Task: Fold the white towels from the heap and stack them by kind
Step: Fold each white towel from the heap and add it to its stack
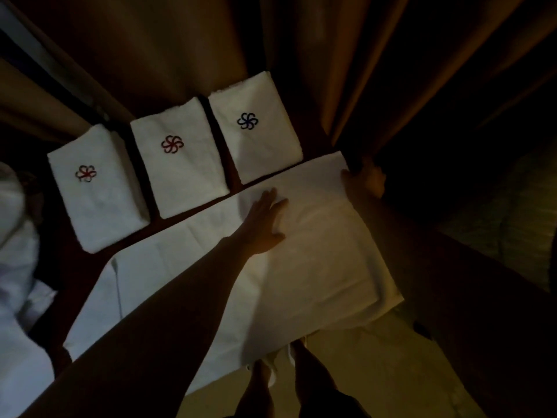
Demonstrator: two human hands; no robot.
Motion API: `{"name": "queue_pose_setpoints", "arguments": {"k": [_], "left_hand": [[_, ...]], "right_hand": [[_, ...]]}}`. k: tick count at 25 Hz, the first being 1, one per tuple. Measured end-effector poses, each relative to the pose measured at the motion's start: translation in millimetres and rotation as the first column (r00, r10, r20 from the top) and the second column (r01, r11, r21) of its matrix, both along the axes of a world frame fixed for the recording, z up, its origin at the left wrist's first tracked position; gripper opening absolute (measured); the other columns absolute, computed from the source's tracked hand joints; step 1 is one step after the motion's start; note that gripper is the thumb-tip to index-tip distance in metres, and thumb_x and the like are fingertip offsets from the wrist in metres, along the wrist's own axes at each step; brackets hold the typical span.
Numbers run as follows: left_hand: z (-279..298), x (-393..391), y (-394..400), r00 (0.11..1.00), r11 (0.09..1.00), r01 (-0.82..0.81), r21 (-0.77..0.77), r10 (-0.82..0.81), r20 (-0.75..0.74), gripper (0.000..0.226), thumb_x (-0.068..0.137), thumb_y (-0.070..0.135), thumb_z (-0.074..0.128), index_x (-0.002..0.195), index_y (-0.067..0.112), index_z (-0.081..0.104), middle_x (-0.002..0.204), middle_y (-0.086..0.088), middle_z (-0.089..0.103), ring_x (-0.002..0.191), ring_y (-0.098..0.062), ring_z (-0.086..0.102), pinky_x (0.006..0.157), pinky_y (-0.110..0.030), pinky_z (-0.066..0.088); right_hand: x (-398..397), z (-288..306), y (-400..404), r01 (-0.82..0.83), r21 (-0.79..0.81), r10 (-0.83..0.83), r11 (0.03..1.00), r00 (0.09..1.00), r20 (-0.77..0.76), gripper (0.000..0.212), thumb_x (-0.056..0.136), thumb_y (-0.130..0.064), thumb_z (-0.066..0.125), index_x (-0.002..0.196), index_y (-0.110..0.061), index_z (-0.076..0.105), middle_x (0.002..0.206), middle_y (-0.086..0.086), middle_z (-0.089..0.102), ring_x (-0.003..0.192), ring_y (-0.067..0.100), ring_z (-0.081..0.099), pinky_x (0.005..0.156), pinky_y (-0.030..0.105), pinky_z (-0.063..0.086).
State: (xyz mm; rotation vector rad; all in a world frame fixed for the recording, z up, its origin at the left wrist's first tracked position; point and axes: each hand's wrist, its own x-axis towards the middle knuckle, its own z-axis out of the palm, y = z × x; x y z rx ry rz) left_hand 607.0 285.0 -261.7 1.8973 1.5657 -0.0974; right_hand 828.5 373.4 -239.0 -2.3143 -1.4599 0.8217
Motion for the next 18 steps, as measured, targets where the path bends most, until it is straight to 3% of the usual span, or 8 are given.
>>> {"name": "queue_pose_setpoints", "arguments": {"k": [2,4,7,10,12,14,18], "left_hand": [[1.9,-8.1,3.0,1.000,1.000,-0.008,0.025,0.009,-0.022,0.063,0.096,0.013,0.054,0.151,0.021,0.025,0.162,-0.006,0.006,0.149,-0.021,0.002,0.121,-0.040,0.011],[3.4,-18.2,0.8,0.995,0.991,-0.092,0.093,0.095,-0.026,0.049,0.097,0.006,0.047,0.145,0.016,0.041,0.158,-0.008,0.022,0.147,-0.021,0.017,0.119,-0.039,0.020],[11.5,-48.8,-32.9,0.966,0.954,-0.242,0.179,0.254,-0.047,0.036,0.095,0.010,0.051,0.130,0.010,0.057,0.146,-0.013,0.042,0.134,-0.029,0.040,0.109,-0.038,0.036],[17.7,-88.2,-87.2,0.931,0.925,-0.346,0.158,0.360,-0.066,0.038,0.094,0.014,0.056,0.131,0.007,0.055,0.146,-0.018,0.041,0.130,-0.035,0.043,0.103,-0.045,0.041],[18.2,-114.7,-123.2,0.896,0.895,-0.424,0.141,0.437,-0.080,0.042,0.096,0.018,0.053,0.137,0.011,0.048,0.150,-0.014,0.035,0.134,-0.032,0.037,0.106,-0.045,0.038],[22.6,-138.1,-157.7,0.844,0.849,-0.509,0.142,0.525,-0.114,0.044,0.099,0.023,0.046,0.142,0.013,0.041,0.152,-0.012,0.032,0.135,-0.029,0.035,0.107,-0.043,0.036],[19.2,-177.0,-219.8,0.701,0.727,-0.665,0.168,0.686,-0.195,0.043,0.099,0.028,0.043,0.141,0.016,0.042,0.142,-0.008,0.044,0.126,-0.026,0.044,0.105,-0.039,0.038]], "right_hand": [[-10.9,1.4,-16.0,-0.207,0.257,0.183,0.944,0.977,0.113,0.042,0.088,-0.021,0.059,0.128,-0.008,0.054,0.127,0.017,0.054,0.121,0.034,0.047,0.099,0.043,0.040],[-32.6,3.5,-38.2,-0.450,0.416,0.437,0.790,0.890,0.131,0.029,0.086,-0.019,0.054,0.110,-0.005,0.063,0.109,0.015,0.062,0.106,0.034,0.056,0.090,0.041,0.048],[-77.8,-1.5,-73.3,-0.730,0.290,0.729,0.619,0.671,0.135,0.031,0.079,-0.019,0.059,0.105,-0.003,0.065,0.102,0.018,0.063,0.097,0.038,0.060,0.081,0.044,0.054],[-122.5,-6.8,-97.1,-0.880,0.086,0.859,0.467,0.475,0.193,0.043,0.077,-0.022,0.069,0.114,-0.002,0.061,0.114,0.021,0.058,0.103,0.042,0.056,0.079,0.050,0.053],[-145.2,-5.6,-107.3,-0.881,-0.040,0.859,0.471,0.447,0.251,0.047,0.082,-0.029,0.066,0.122,-0.006,0.056,0.127,0.019,0.051,0.114,0.040,0.049,0.086,0.048,0.048],[-167.4,-3.3,-119.9,-0.887,-0.068,0.857,0.457,0.418,0.302,0.048,0.082,-0.030,0.064,0.123,-0.008,0.054,0.131,0.019,0.048,0.118,0.039,0.045,0.089,0.047,0.046],[-222.5,3.5,-151.5,-0.956,-0.035,0.927,0.290,0.272,0.257,0.043,0.079,-0.023,0.061,0.119,-0.007,0.059,0.125,0.017,0.053,0.116,0.036,0.048,0.087,0.045,0.047]]}}
